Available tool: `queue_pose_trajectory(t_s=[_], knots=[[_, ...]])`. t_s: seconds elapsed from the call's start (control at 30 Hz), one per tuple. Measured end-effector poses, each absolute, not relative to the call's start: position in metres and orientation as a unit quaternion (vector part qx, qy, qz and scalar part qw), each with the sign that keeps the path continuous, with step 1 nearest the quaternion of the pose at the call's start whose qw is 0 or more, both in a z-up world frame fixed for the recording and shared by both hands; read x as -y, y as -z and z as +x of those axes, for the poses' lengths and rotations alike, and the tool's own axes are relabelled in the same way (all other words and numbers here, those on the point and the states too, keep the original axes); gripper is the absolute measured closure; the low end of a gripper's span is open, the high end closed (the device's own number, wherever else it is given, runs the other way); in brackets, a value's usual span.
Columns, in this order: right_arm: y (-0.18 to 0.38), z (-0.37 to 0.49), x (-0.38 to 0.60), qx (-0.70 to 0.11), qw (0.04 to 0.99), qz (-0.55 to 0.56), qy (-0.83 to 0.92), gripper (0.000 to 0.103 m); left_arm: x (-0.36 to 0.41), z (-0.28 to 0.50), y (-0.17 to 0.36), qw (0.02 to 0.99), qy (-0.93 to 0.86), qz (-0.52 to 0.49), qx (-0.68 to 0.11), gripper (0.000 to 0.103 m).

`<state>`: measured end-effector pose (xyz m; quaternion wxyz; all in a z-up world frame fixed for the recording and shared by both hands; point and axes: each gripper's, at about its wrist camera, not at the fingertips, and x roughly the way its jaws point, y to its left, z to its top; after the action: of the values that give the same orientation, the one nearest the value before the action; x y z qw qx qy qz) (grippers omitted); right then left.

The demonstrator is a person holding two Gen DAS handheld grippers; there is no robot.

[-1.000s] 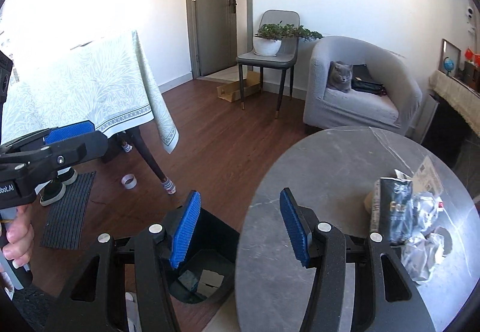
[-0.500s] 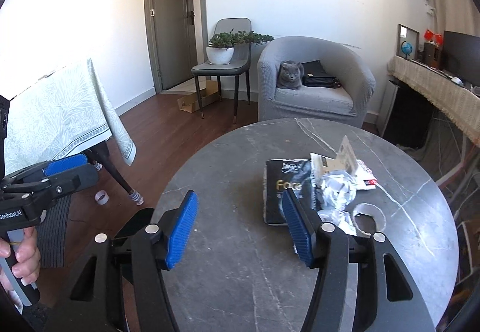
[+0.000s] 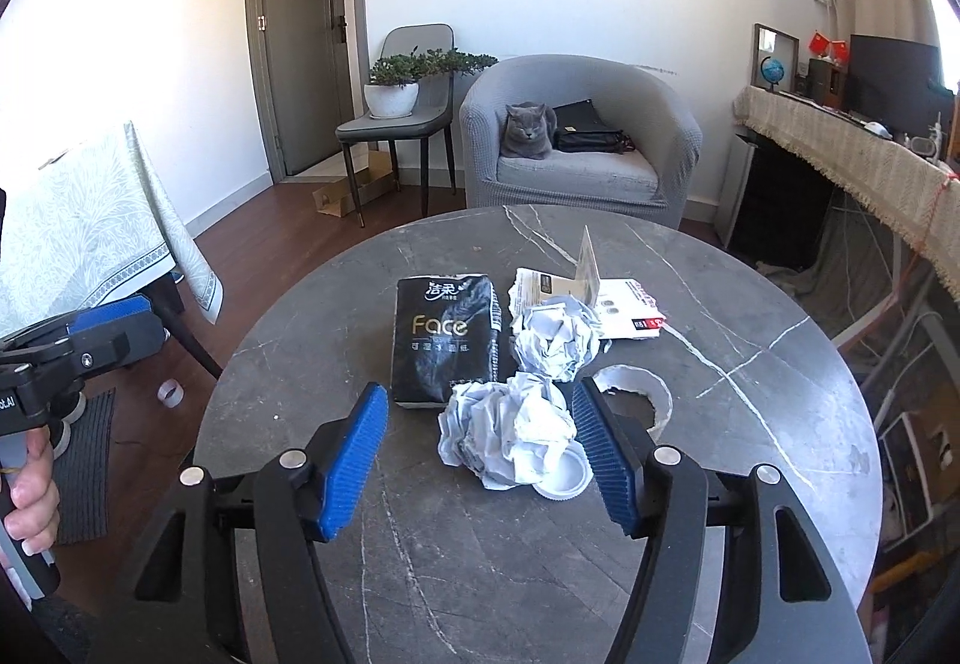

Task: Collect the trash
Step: 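Grasp the crumpled white paper with the right tool while the left tool grasps the black Face pack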

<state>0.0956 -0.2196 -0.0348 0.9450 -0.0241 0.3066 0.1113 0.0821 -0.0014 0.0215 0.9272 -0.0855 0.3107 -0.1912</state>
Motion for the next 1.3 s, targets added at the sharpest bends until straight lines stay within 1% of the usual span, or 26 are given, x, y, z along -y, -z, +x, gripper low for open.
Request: queue_pose_trajectory(t_s=[0.43,0.47,0.5,0.57,0.67,0.73,0.8,0.87,0.9,1.03,1.3], knots=[[0.057,0.118,0.219,-0.344,0.929,-0.04,-0.128,0.038,0.025,0.108,-0.009,0.913,0.21,-0.094,-0.337,0.025],[0.057,0.12,0.219,-0.346,0.928,-0.042,-0.128,0.039,0.026,0.112,-0.008,0.911,0.212,-0.1,-0.34,0.025],[0.058,0.122,0.218,-0.349,0.927,-0.044,-0.128,0.043,0.027,0.114,-0.007,0.909,0.214,-0.104,-0.342,0.025],[0.058,0.125,0.218,-0.352,0.926,-0.043,-0.131,0.048,0.03,0.118,-0.005,0.905,0.218,-0.112,-0.347,0.025],[0.059,0.126,0.217,-0.352,0.925,-0.049,-0.134,0.051,0.036,0.122,-0.002,0.901,0.221,-0.117,-0.354,0.026],[0.058,0.127,0.218,-0.352,0.925,-0.047,-0.137,0.055,0.041,0.125,0.001,0.899,0.222,-0.118,-0.359,0.028],[0.057,0.127,0.221,-0.351,0.925,-0.043,-0.138,0.057,0.046,0.128,0.003,0.895,0.226,-0.119,-0.365,0.032],[0.057,0.128,0.225,-0.351,0.925,-0.033,-0.142,0.059,0.05,0.131,0.005,0.893,0.228,-0.12,-0.369,0.033],[0.056,0.128,0.227,-0.35,0.925,-0.027,-0.144,0.062,0.053,0.132,0.007,0.892,0.229,-0.12,-0.371,0.033],[0.052,0.126,0.236,-0.345,0.926,-0.005,-0.153,0.062,0.06,0.14,0.012,0.886,0.23,-0.127,-0.382,0.033],[0.041,0.123,0.253,-0.327,0.932,0.023,-0.152,0.063,0.06,0.162,0.027,0.865,0.231,-0.173,-0.411,0.033]])
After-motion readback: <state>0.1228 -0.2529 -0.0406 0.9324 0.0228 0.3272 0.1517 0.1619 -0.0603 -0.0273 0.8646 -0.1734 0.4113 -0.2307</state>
